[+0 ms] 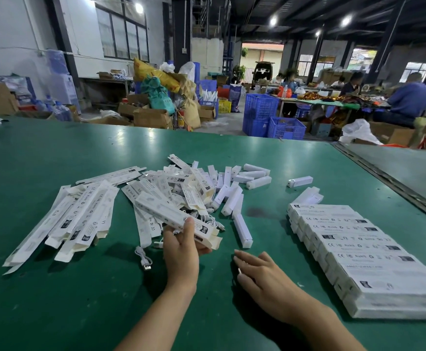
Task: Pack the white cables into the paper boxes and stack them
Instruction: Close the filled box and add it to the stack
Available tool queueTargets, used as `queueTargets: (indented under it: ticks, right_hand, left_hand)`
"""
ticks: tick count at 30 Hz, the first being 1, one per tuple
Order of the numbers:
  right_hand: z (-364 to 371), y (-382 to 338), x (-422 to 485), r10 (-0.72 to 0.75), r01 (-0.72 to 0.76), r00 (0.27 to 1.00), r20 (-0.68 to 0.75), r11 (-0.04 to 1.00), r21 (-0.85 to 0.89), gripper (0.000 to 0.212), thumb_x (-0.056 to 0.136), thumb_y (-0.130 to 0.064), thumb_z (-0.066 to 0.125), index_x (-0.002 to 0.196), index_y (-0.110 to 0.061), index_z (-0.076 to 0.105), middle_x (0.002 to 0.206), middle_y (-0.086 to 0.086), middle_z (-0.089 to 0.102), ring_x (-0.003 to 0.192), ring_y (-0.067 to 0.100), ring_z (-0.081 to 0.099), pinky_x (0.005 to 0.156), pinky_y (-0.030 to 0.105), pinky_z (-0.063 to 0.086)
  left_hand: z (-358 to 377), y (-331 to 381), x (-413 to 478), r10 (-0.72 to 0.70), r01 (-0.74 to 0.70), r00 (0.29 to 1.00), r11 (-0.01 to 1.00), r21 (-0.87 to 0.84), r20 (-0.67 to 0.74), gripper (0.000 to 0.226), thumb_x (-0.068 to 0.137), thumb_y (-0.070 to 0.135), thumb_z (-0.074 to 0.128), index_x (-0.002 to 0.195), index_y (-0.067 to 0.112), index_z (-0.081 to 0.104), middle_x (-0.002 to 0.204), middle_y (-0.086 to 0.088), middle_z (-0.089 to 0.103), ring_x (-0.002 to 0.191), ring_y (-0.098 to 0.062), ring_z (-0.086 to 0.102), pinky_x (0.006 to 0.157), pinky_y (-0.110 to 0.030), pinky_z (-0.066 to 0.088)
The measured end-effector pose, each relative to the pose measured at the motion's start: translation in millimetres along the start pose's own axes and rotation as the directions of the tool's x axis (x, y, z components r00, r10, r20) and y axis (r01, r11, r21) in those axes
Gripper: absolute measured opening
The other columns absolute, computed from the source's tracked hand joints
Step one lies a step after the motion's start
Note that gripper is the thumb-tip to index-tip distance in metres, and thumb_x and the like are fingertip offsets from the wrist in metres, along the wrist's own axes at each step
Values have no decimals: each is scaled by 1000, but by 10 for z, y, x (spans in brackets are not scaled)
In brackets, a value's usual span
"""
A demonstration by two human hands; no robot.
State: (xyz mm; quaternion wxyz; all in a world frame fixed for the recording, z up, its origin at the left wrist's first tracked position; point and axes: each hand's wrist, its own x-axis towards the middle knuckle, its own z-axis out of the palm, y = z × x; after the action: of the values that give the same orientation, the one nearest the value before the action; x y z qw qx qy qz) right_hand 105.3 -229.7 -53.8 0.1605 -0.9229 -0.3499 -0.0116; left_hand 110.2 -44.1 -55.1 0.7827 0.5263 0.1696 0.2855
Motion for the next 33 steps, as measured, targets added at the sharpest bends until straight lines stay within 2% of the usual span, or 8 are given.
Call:
queueTargets:
  ticks: [6, 10, 15, 17, 19, 25, 30, 33]
  right_hand:
    - [-77, 46, -73, 38, -30, 997, -65, 992, 122, 40, 93, -32, 57, 133, -34, 57, 149, -9, 43, 134, 6, 40, 103, 7, 22]
    - [-158, 61, -102, 36, -20, 995, -89, 985, 171, 23, 87, -28, 72, 109, -27, 75, 136, 2, 59, 128, 3, 50, 98, 0, 27]
    - [-134, 85, -72, 56, -50, 996, -67, 994, 96, 33, 83, -52, 69, 112, -36, 73, 140, -8, 55, 130, 5, 43, 97, 2, 21]
    - [-117, 91, -64, 67, -60, 995, -80, 994, 90, 30, 81, -51, 72, 107, -36, 74, 134, -14, 57, 125, 1, 45, 97, 0, 22]
    - [-102, 87, -67, 93, -82, 991, -92, 989, 120, 26, 80, -47, 73, 102, -34, 71, 124, -18, 57, 112, 2, 55, 94, 7, 35]
    - [-84, 38, -97, 197, -155, 966, -165, 960, 234, 47, 78, -40, 74, 122, -34, 56, 102, -17, 64, 88, -3, 57, 78, 1, 36]
    - [-75, -70, -113, 301, -117, 886, -354, 881, 458, 49, 75, -24, 83, 115, -40, 60, 91, -25, 70, 89, -1, 66, 87, 13, 48]
    - [-50, -134, -91, 353, -75, 837, -418, 831, 550, 56, 75, -19, 84, 116, -44, 57, 92, -27, 70, 88, 1, 68, 85, 13, 49]
  left_hand:
    - [-7, 21, 7, -38, 38, 999, 999, -7, -10, 14, 100, 30, 58, 108, 19, 54, 99, -6, 72, 78, -22, 74, 53, -31, 56]
    - [-3, 15, 7, -51, 51, 999, 999, 0, -9, 19, 100, 31, 58, 112, 17, 54, 103, -8, 72, 87, -29, 73, 57, -34, 57]
    - [-10, 10, 4, -47, 47, 999, 999, 4, -7, 15, 99, 31, 59, 107, 19, 55, 98, -6, 72, 79, -24, 73, 55, -33, 57]
    - [-14, 16, -4, -47, 47, 999, 999, -2, -1, 15, 99, 30, 59, 107, 18, 55, 92, -4, 72, 71, -19, 73, 52, -30, 56]
    - [-16, 20, -10, -45, 45, 999, 999, -8, 4, 13, 99, 29, 59, 105, 19, 55, 91, -3, 73, 69, -19, 73, 51, -29, 55]
    - [-15, 12, -9, -49, 50, 999, 999, -10, 8, 11, 100, 30, 59, 104, 20, 55, 96, -5, 72, 75, -21, 74, 54, -31, 56]
    - [12, 15, -52, -30, 30, 997, 1000, -1, 76, 12, 100, 28, 59, 110, 22, 58, 90, -1, 75, 74, -22, 73, 55, -31, 57]
    - [44, 16, -102, -16, 13, 991, 1000, 29, 135, 12, 99, 26, 59, 111, 22, 58, 89, -1, 75, 75, -25, 73, 55, -30, 56]
